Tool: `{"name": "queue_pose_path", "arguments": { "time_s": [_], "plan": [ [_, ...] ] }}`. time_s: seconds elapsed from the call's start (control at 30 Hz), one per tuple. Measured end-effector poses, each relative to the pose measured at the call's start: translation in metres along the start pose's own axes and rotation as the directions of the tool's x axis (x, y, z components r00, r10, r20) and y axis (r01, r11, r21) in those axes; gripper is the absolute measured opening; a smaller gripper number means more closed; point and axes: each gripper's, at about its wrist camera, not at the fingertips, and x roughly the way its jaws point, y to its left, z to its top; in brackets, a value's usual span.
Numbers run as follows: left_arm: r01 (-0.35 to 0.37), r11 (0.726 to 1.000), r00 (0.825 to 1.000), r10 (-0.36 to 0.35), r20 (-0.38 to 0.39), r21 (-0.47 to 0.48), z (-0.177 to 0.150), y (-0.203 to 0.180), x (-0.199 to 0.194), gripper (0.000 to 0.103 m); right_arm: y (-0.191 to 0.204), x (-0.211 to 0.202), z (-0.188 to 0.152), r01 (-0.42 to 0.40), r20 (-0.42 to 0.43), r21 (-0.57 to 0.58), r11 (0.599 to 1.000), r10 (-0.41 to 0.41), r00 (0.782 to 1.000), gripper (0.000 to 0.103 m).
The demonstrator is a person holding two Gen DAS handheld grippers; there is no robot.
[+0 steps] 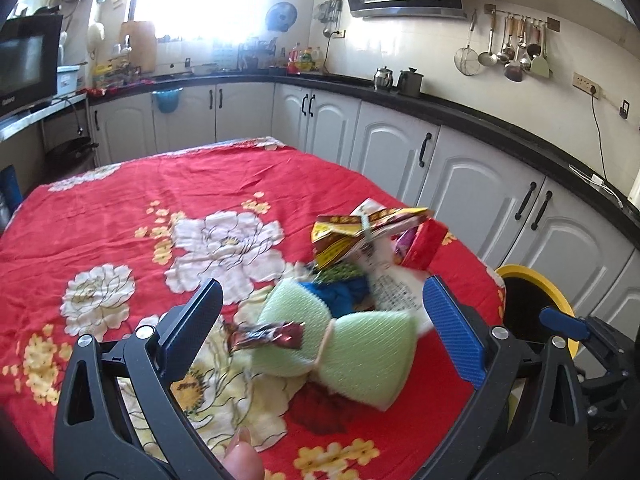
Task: Collect trash
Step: 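Grasp the brown candy wrapper with the left tool while the right tool grasps the green sponge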
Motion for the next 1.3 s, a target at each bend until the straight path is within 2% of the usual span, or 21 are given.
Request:
{"name": "queue_pose_path", "arguments": {
  "time_s": [0.3, 0.5, 0.7, 1.0, 1.07, 1.13, 1.3],
  "plan": [
    [0.017, 0.999, 0.998, -0.02, -0.067, -0.039, -0.011, 0.019, 0.014, 0.092, 0.015, 0.023, -0.007, -0.018, -0.052, -0.031, 0.999, 0.016, 0.998, 0.082],
    [0.016, 0.997, 0.99, -0.026, -0.136, -0.072, -0.02, 0.03, 0.031, 0.084, 0.018, 0.039, -0.011, -0.039, -0.078, -0.031, 0.999, 0.037, 0.996, 0.082],
    [0.021, 0.996, 0.988, -0.034, -0.153, -0.089, -0.021, 0.038, 0.039, 0.073, 0.023, 0.057, -0.013, -0.091, -0.112, -0.012, 0.996, 0.089, 0.99, 0.082],
    [0.069, 0.991, 0.978, -0.09, -0.188, -0.118, -0.023, 0.045, 0.05, 0.053, 0.03, 0.079, -0.009, -0.178, -0.146, 0.038, 0.983, 0.182, 0.972, 0.082],
    [0.079, 0.988, 0.975, -0.104, -0.197, -0.129, -0.024, 0.047, 0.053, 0.044, 0.033, 0.084, -0.008, -0.195, -0.153, 0.047, 0.98, 0.2, 0.968, 0.08],
    [0.086, 0.987, 0.973, -0.112, -0.204, -0.136, -0.025, 0.048, 0.054, 0.043, 0.034, 0.088, -0.008, -0.206, -0.162, 0.053, 0.977, 0.212, 0.964, 0.076],
    [0.108, 0.98, 0.965, -0.143, -0.221, -0.165, -0.027, 0.054, 0.058, 0.026, 0.036, 0.096, -0.007, -0.238, -0.173, 0.074, 0.968, 0.248, 0.953, 0.066]
  ]
}}
